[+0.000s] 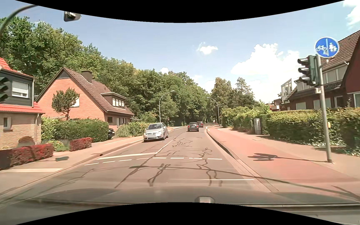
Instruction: Follow the waypoints while adhering to traffic rules and regulations
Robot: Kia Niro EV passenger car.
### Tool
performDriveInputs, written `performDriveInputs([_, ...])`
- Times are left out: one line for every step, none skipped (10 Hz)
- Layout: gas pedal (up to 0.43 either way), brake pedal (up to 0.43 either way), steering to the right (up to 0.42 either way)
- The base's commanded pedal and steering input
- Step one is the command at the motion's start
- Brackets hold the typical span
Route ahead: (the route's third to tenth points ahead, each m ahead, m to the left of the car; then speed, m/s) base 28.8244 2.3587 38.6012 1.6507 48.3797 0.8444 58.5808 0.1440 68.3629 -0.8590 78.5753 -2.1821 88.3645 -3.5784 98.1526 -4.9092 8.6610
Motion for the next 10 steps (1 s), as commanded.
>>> performDriveInputs([0.189, 0.018, 0.008])
performDriveInputs([0.189, 0.018, 0.008])
performDriveInputs([0.197, 0.018, 0.007])
performDriveInputs([0.197, 0.018, 0.005])
performDriveInputs([0.197, 0.018, 0.005])
performDriveInputs([0.197, 0.018, 0.005])
performDriveInputs([0.197, 0.018, 0.005])
performDriveInputs([0.220, 0.018, 0.005])
performDriveInputs([0.228, 0.018, 0.005])
performDriveInputs([0.228, 0.018, 0.005])
